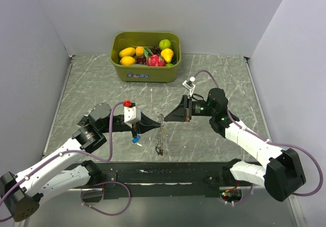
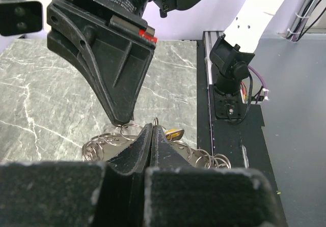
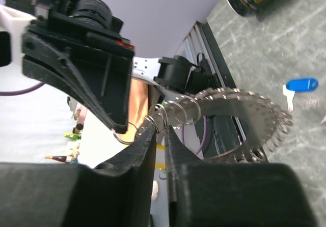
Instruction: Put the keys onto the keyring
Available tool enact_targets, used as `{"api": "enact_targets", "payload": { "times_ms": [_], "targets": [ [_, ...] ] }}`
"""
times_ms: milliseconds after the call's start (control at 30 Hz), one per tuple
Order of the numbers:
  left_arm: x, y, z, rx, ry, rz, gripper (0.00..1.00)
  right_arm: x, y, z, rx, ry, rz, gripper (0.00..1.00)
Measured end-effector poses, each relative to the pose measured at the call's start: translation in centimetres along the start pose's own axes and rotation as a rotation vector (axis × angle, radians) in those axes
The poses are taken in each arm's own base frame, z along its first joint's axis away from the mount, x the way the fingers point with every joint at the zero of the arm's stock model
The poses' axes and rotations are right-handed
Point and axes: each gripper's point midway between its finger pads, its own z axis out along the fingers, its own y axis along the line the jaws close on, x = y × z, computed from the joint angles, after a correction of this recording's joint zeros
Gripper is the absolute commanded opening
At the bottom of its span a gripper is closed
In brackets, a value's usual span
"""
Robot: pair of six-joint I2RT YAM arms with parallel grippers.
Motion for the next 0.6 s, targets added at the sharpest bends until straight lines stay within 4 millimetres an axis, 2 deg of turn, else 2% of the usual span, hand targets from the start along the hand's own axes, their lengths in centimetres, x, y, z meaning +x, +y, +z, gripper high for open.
{"api": "enact_targets", "payload": {
  "times_ms": [33, 300, 333, 433, 600],
  "targets": [
    [0.0, 0.0, 0.0, 0.000, 0.000, 0.000, 0.01, -0.1, 0.2, 0.0, -0.009, -0.005, -0.009, 0.00],
    [-0.1, 0.0, 0.0, -0.002, -0.002, 0.002, 0.01, -0.1, 1.3, -0.1, -0.077, -0.012, -0.037, 0.00],
    [-0.1, 0.0, -0.1, -0.004, -0.003, 0.003, 0.01, -0.1, 1.5, -0.1, -0.082, -0.013, -0.038, 0.13],
    [-0.2, 0.0, -0.1, -0.006, -0.005, 0.004, 0.01, 0.1, 1.8, -0.2, -0.102, -0.008, -0.047, 0.27],
    [-0.2, 0.1, -0.1, -0.008, -0.005, 0.005, 0.01, 0.2, 2.1, -0.3, -0.120, 0.000, -0.062, 0.34]
  ]
}}
